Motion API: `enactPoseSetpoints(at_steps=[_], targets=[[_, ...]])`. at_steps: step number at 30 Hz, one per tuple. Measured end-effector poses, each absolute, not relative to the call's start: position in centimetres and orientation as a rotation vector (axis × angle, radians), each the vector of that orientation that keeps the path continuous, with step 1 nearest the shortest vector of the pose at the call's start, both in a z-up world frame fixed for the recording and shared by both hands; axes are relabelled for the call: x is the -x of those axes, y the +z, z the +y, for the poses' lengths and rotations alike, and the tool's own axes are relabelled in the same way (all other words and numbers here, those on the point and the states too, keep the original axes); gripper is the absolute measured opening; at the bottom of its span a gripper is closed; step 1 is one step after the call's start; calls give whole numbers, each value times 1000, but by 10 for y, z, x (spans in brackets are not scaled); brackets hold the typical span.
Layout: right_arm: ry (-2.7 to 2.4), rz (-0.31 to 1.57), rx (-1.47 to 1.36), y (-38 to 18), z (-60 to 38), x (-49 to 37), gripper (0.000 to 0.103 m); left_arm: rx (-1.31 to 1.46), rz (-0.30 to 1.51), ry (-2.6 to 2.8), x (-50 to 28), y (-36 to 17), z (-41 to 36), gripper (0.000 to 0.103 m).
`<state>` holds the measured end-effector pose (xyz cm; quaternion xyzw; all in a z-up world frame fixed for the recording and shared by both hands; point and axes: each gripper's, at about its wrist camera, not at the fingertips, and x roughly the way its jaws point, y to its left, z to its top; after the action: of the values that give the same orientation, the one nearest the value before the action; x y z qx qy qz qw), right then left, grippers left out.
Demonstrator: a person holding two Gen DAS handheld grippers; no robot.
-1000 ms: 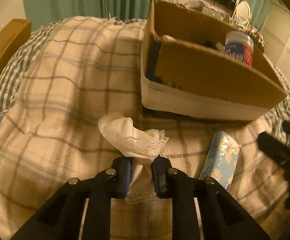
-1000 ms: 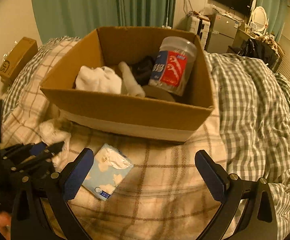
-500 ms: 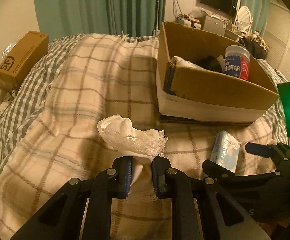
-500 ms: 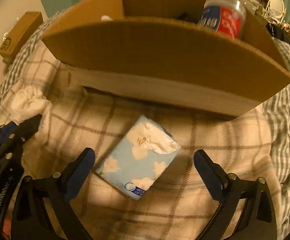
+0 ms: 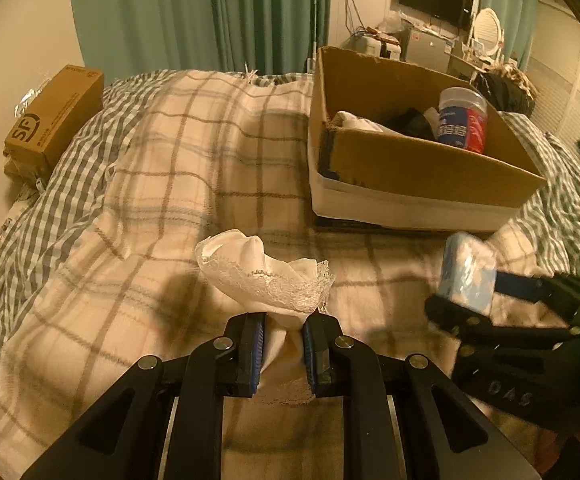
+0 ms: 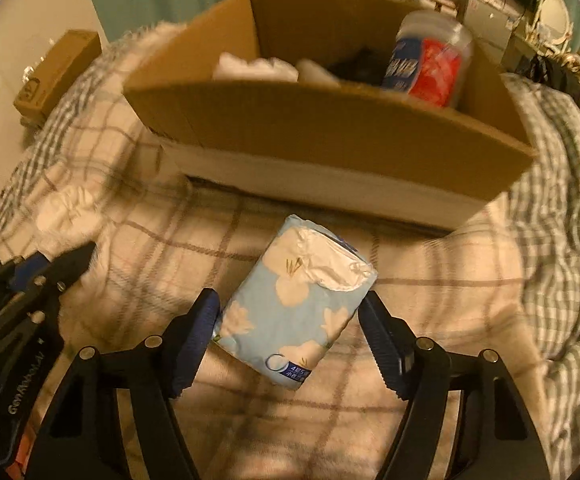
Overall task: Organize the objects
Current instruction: 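Grasp the white lace tissue with the left tool while the right tool grasps the blue tissue pack, then carry the lace tissue and blue tissue pack into the box and open both tools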
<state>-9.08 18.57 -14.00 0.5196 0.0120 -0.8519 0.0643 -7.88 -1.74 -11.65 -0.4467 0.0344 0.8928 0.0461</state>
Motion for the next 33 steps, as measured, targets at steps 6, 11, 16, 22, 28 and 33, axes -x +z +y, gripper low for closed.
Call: enactPoseSetpoints(at_steps=[6,11,16,22,28,33], targets=[[-2652,36,-1458,-107,189,65,70,1340,115,2734,57,-96,-16,17],[-2717,64,-1313,-69,193,35,70,1294,118,2735,41,-72,-11,17],[-2783,64,-1175,-35,194,13,69,1217,116,2748,29,-38,-4,17],[-2824,48,-1036,1,198,-8,69,1153,104,2749,25,-7,4,17],[-2834,29,-928,37,206,-11,69,1111,56,2724,41,21,10,17],[-2807,-41,-853,73,220,9,69,1062,42,2713,65,46,22,17]])
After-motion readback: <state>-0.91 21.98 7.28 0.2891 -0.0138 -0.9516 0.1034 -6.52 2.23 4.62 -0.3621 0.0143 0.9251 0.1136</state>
